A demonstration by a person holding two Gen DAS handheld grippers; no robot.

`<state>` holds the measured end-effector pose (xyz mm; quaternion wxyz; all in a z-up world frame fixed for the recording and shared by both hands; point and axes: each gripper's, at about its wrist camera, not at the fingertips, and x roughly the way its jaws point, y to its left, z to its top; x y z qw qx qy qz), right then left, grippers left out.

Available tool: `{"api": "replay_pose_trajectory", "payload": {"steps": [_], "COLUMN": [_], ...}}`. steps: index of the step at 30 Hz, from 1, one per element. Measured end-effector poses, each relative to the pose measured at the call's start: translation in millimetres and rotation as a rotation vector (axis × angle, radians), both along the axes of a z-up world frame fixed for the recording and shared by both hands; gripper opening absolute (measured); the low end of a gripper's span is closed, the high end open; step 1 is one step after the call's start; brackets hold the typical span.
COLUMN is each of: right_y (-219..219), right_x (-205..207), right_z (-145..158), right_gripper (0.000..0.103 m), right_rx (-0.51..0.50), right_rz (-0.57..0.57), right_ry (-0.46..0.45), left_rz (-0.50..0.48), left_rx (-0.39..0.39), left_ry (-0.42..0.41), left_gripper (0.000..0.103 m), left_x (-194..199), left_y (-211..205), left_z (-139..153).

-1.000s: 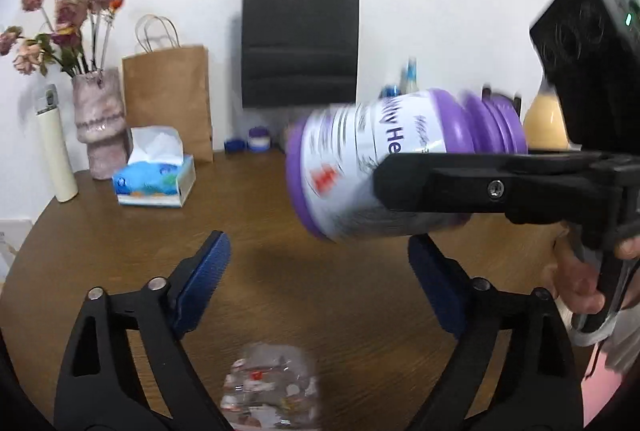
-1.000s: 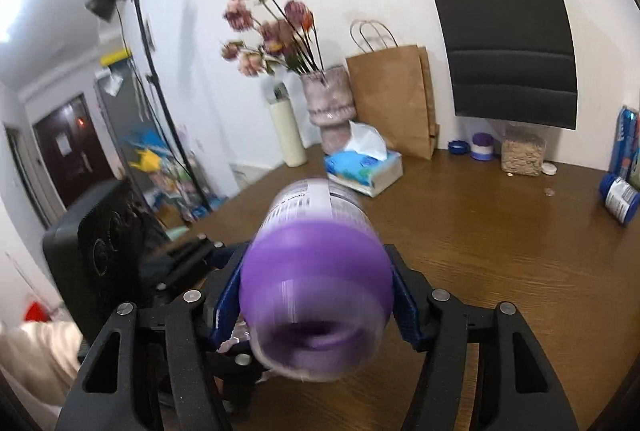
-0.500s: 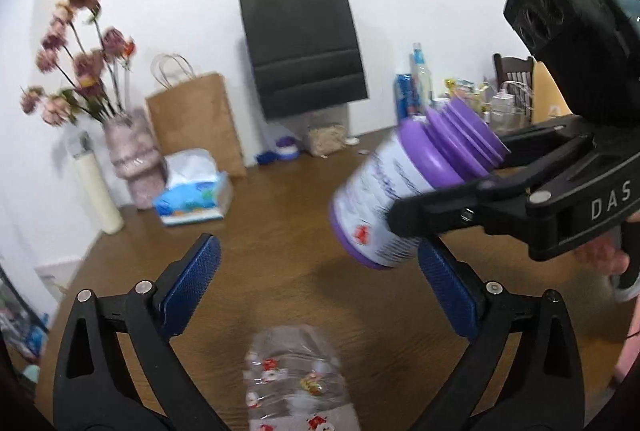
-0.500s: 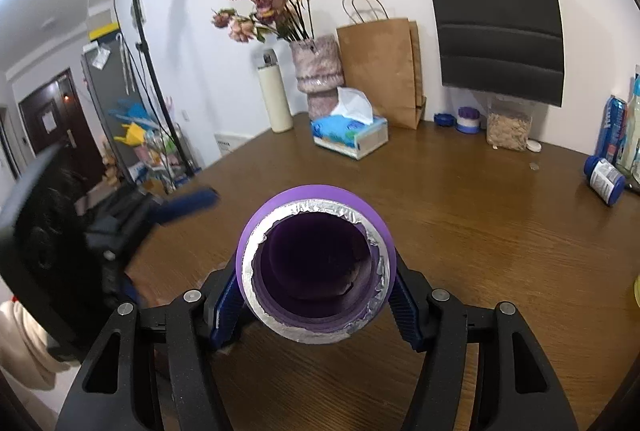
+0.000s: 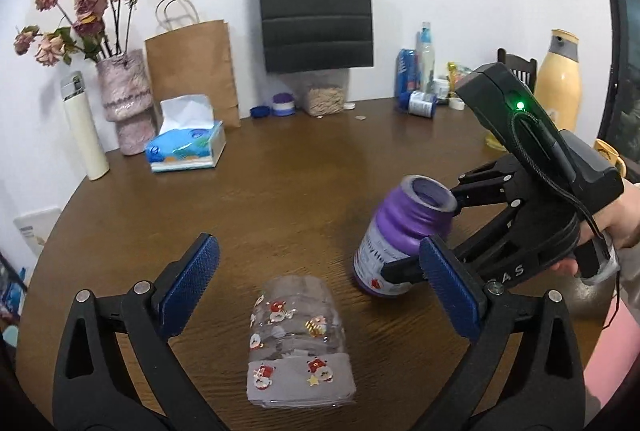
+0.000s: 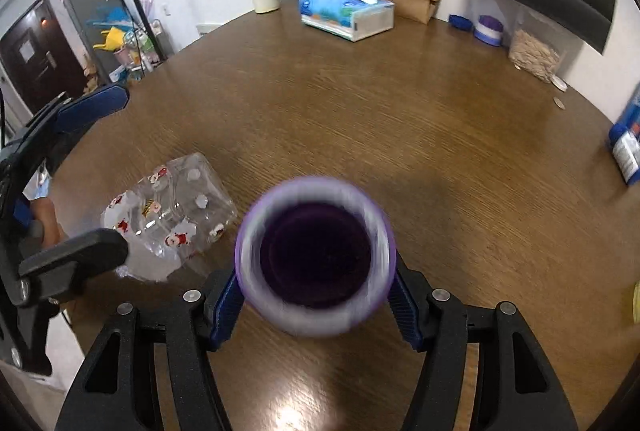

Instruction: Flip cup upright

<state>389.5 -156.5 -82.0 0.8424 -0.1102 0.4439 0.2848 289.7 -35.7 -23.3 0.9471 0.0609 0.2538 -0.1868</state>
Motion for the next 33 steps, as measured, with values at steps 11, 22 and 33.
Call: {"api": "replay_pose_trajectory", "payload": {"steps": [11,22,33], "right_y": [-0.6,-68.8,-78.0], "right_x": [-2.1,-72.8,-132.3], "right_z": [5.0,46.3,56.9], "right_gripper": [0.079,0.08,0.08], "right_rx": [0.064,0.118,0.201], "right_rz": [-0.035,-0.176,-0.228], "right_ry": [-0.016,-0.166,-0.269], "left_rz": [0.055,0.221,0.322], "left_rx": [0.037,0.023,-0.001], "left_ry": [-0.024,-0.075,-0.139], "left_gripper": [0.099,0.103,0.103], "left_x": [-9.7,-45.9,-95.9], "left_y": [3.2,25.3,39.1], "left_z": [0.5,12.8,22.8]}}
